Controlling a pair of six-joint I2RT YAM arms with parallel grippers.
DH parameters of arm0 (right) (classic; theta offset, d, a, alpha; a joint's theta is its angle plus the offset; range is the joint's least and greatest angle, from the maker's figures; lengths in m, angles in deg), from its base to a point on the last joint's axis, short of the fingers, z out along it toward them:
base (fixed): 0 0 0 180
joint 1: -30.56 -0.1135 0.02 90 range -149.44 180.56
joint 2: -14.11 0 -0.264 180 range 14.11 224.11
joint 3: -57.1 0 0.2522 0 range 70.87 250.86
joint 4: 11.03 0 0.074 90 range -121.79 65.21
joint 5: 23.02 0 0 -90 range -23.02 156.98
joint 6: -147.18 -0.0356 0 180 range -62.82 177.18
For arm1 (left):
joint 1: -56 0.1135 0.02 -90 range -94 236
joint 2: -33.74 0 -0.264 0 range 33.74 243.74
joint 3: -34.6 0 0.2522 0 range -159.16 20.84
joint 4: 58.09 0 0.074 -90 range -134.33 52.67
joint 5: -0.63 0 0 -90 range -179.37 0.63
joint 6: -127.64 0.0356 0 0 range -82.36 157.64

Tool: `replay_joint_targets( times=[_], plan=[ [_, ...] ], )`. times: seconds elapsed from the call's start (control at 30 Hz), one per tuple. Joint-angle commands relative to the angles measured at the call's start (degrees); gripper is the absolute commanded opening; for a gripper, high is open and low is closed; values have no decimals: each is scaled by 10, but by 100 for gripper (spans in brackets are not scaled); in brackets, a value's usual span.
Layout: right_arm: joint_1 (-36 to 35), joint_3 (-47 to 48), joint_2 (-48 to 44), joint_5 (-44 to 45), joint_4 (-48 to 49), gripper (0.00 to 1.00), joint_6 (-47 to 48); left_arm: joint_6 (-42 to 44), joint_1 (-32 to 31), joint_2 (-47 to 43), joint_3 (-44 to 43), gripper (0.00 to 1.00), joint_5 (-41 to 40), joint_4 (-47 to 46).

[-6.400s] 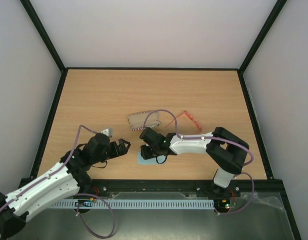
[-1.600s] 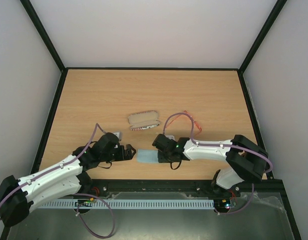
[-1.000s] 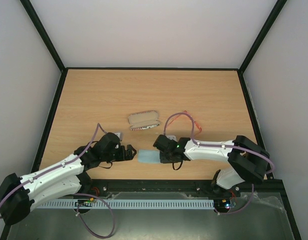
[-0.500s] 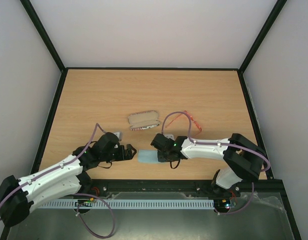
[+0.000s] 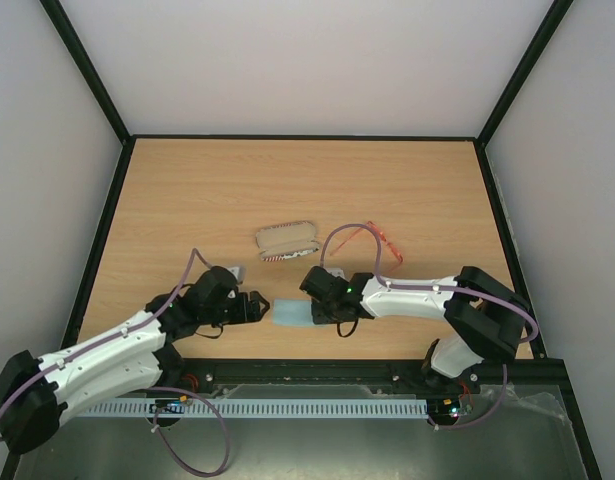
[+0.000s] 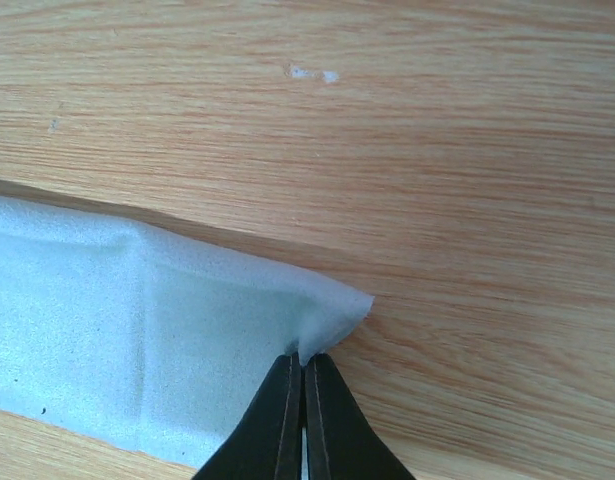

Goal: Organize the sunglasses
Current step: Pick up the glasses cleaning cloth from the center of the board.

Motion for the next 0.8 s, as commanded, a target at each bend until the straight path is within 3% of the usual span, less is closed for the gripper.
replay_joint_targets(
  times=[0.0,0.1,0.27,0.77],
  plan=[
    [-3,0,17,8,-29,1,10,7,3,26,10,74,24,-19],
    [-1,8,22,11,-31,1,18,16,2,59,-1,60,22,-20],
    [-1,11,30,11,-24,1,22,25,-11,101,-39,44,-18,7],
    [-1,-1,22,1,2,1,26,-9,-90,214,-102,44,-94,40]
  ],
)
